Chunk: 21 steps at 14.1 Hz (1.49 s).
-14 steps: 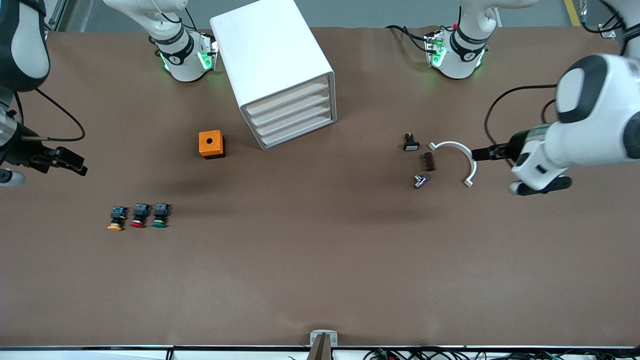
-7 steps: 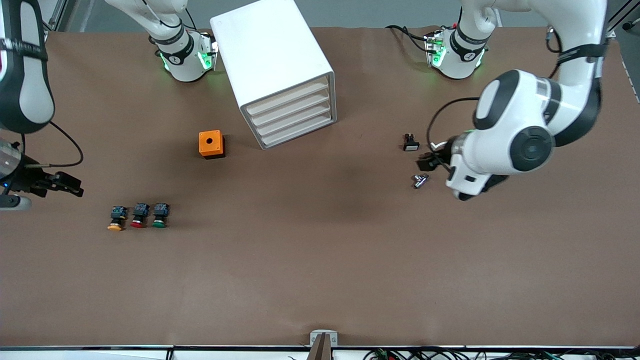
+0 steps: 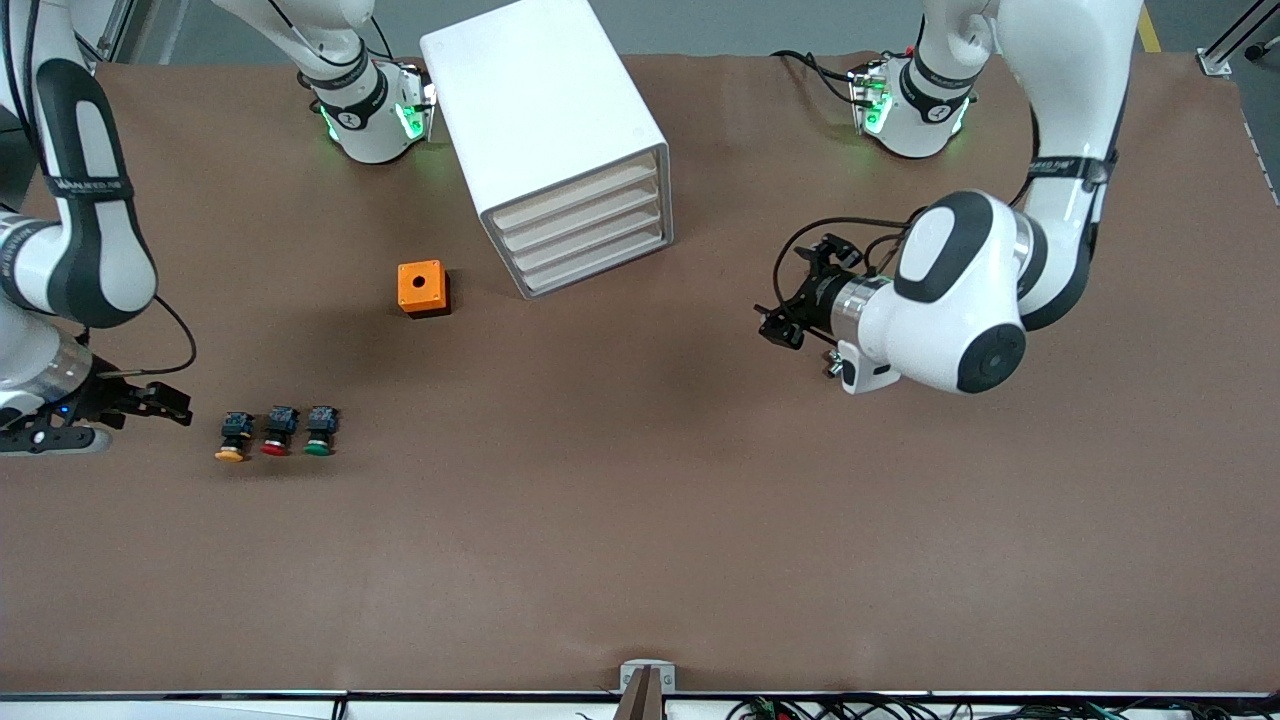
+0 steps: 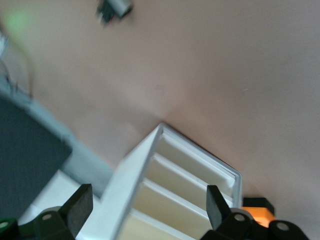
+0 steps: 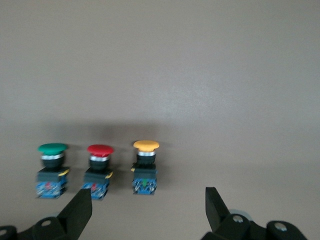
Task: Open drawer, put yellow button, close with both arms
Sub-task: 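Move the left gripper to the drawer handle while the right gripper lowers, then grasp the drawer handle with the left gripper while the right gripper grasps the yellow button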
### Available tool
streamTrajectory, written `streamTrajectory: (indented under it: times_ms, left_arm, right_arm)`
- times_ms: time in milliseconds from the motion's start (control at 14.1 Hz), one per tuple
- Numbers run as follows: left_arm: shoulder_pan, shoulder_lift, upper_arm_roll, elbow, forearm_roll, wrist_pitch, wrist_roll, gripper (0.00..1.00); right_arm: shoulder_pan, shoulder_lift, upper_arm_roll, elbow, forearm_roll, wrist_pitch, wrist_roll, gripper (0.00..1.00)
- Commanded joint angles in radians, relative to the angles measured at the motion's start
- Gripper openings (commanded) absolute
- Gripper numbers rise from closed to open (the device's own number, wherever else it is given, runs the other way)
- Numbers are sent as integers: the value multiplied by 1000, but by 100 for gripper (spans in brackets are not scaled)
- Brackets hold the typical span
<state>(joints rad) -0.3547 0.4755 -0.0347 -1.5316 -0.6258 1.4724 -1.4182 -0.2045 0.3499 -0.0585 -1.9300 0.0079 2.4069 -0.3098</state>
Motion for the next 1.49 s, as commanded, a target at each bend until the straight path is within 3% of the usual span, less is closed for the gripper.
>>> streamTrajectory:
  times_ms: [0, 498, 711, 1067, 1423]
  left_arm:
    - [9, 96, -39, 60, -83, -46, -213, 100]
    - [17, 247, -112, 114, -253, -106, -632, 100]
    - [17, 273, -123, 113, -325, -145, -718, 100]
    - [5, 307, -192, 108, -342, -152, -827, 100]
    - [-47, 327, -202, 107, -359, -146, -828, 68]
  right_arm:
    - [-22, 7, 16, -112, 17, 151, -23, 100]
    - [-26, 109, 19, -147, 90, 213, -23, 100]
    - [-26, 138, 20, -172, 90, 297, -23, 100]
    - [-24, 153, 20, -169, 89, 302, -26, 97]
    - [-16, 152, 20, -161, 87, 302, -29, 21]
